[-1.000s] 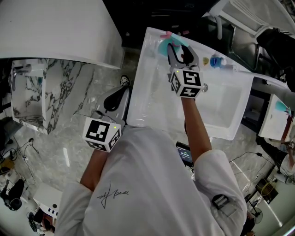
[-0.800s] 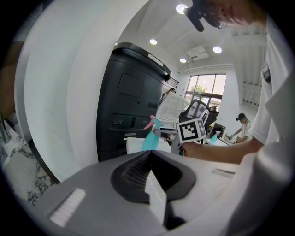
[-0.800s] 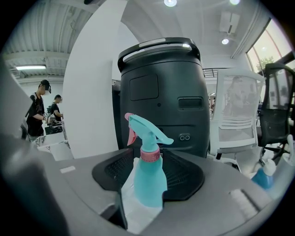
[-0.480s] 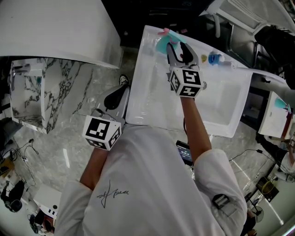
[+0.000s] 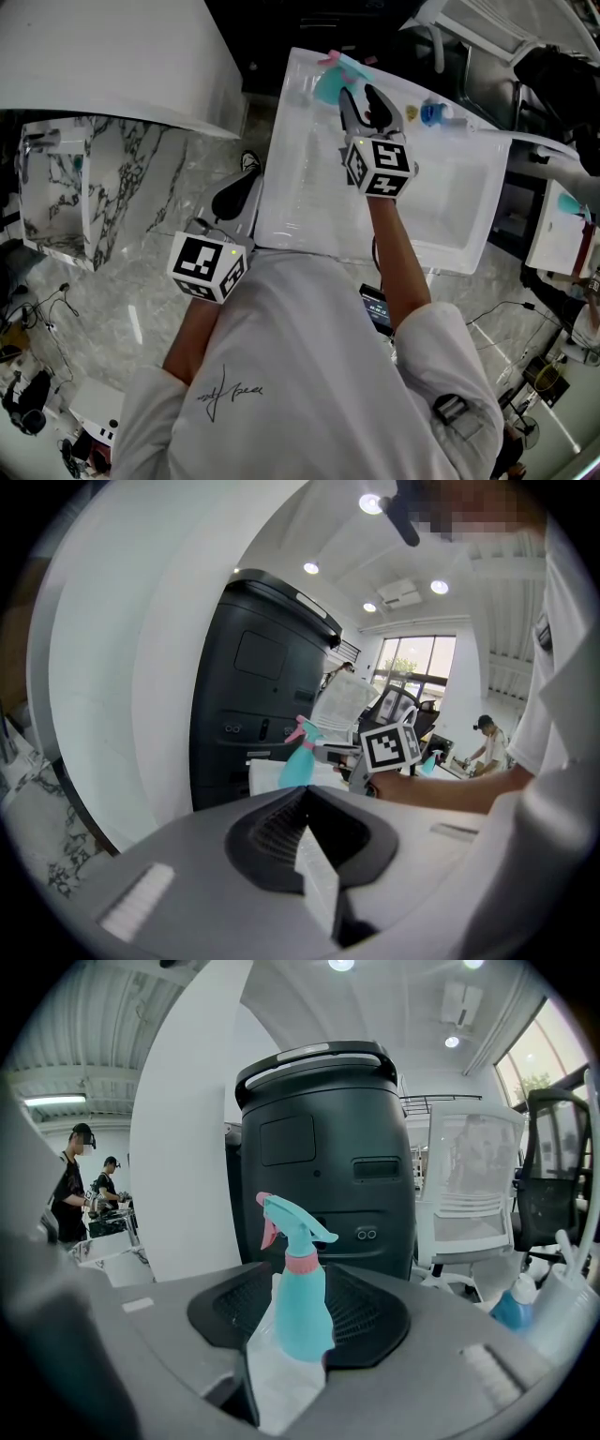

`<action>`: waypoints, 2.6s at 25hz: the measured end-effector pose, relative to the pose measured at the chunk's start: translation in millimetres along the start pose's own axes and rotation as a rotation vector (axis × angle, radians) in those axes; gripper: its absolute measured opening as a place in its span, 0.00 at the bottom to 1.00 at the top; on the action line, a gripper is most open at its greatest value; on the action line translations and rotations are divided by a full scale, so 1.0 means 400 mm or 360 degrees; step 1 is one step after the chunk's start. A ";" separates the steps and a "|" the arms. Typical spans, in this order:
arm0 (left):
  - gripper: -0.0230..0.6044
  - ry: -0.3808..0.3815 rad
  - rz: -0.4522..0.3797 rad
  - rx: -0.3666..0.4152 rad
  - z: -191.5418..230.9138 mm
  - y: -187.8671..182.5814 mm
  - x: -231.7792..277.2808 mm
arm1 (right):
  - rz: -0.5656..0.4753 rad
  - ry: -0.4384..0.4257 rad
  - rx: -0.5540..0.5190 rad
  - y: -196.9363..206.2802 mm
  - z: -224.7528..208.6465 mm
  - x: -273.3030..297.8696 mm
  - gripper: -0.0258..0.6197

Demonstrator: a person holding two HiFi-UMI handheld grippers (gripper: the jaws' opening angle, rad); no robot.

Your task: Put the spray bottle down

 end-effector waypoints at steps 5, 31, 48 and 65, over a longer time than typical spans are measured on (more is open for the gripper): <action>0.11 0.0009 -0.0006 0.0001 -0.005 0.000 -0.004 | 0.0003 0.0004 0.0002 -0.001 0.000 -0.016 0.30; 0.11 0.0027 -0.0074 -0.0012 -0.040 -0.003 -0.042 | -0.0006 0.0013 0.0045 -0.004 0.001 -0.114 0.29; 0.11 0.0045 -0.0140 -0.0052 -0.087 0.002 -0.067 | -0.0022 0.0003 0.0078 0.002 -0.002 -0.204 0.27; 0.11 0.0023 -0.0165 -0.0027 -0.159 0.019 -0.072 | -0.0031 -0.0095 0.0102 0.021 0.000 -0.319 0.22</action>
Point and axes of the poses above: the fingertips, and each gripper's own axes: x forward along the fingers, z to its left, y out of its underside, the point moved 4 cm from there along -x, backward along the fingers, and after that the axes turned 4 degrees about x, right-handed, at the moved point
